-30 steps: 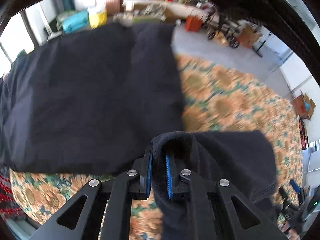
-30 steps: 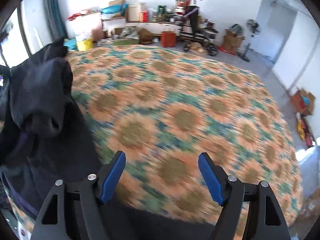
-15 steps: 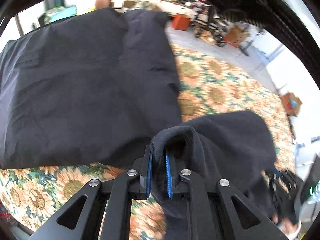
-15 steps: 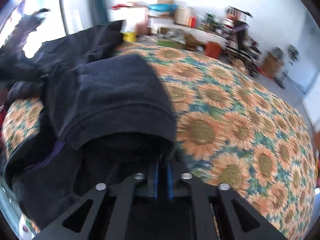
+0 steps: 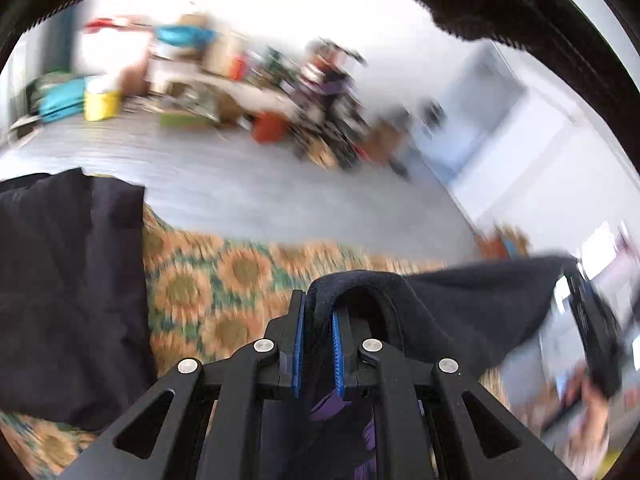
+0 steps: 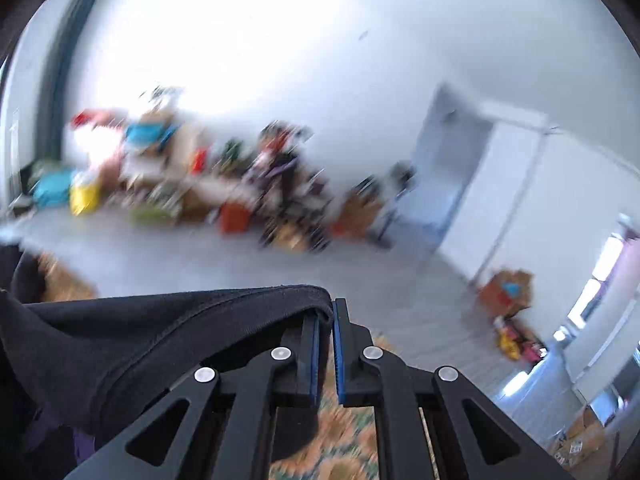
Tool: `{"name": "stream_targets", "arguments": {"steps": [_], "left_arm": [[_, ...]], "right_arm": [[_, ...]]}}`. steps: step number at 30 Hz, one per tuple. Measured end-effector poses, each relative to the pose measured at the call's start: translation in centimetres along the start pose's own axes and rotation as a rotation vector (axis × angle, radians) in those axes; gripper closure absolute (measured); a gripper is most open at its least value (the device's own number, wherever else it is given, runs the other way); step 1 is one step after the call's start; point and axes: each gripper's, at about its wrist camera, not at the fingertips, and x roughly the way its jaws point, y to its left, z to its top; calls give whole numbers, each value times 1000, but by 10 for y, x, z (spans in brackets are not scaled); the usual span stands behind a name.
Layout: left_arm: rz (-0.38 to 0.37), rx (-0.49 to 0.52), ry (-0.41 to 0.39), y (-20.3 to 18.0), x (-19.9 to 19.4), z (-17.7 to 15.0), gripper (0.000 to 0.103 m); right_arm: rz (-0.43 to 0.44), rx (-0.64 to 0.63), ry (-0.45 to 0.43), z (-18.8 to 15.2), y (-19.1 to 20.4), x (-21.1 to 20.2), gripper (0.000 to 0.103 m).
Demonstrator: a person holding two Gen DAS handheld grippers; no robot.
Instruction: Fold clothes
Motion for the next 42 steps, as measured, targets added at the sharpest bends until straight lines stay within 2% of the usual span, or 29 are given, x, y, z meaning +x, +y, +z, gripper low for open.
{"name": "stream_targets", "arguments": {"steps": [1,2,3,4,6,9,11,14,16,20,22,24,26,27,28,30,31,33,35,37,39,40,42], "left_arm": [[55,-27,-3,-1,10,0,69],[129,-44,38,-1,28,-1,49],[168,-41,105,1,44,-3,43],[180,-35,189,4,59,-6,42],[140,-50,332,15,80,-19,42],[112,-54,474,35,85,-43,42],[180,38,519,42,69,-62,42],[282,177,584,53,46,-91,42],[350,207,619,68,25,-119,42],[310,90,655,100,2,-158,42],[320,36,643,114,-4,-174,42],[293,-16,627,118,-9,-184,42],[263,-57,600,120,-15,-192,42],[253,-64,567,118,-20,-195,42],[243,-71,535,116,-25,-198,42],[229,-58,490,110,-36,-204,42],[224,-34,469,107,-42,-206,42],[212,38,390,103,-57,-212,42],[203,89,326,104,-70,-216,42],[164,89,307,121,-67,-216,42],[100,64,330,131,-71,-231,42],[85,63,352,134,-71,-238,42],[53,86,381,132,-73,-256,42]], "right_arm": [[-6,2,13,-1,3,6,54],[1,-13,61,-5,7,14,20],[7,-27,110,-10,12,23,14],[29,-42,154,-17,17,29,18],[115,-75,227,-44,25,37,19],[212,-116,368,-101,31,45,18],[301,-129,480,-146,30,46,22],[447,-84,571,-203,16,28,22],[513,-24,585,-229,10,6,22],[619,92,579,-257,4,-28,21],[644,78,552,-252,8,-35,21],[660,81,519,-246,13,-41,21],[652,83,513,-237,21,-39,18],[620,65,518,-234,27,-35,18],[549,25,529,-234,34,-27,22],[425,-24,548,-236,42,-13,96],[402,22,552,-238,33,-10,103],[344,118,562,-245,11,-6,103],[232,236,574,-261,-27,-10,102],[110,334,608,-281,-60,-21,99],[23,441,588,-302,-88,-50,79],[22,487,558,-311,-97,-70,56],[129,514,489,-328,-98,-116,54]]}}
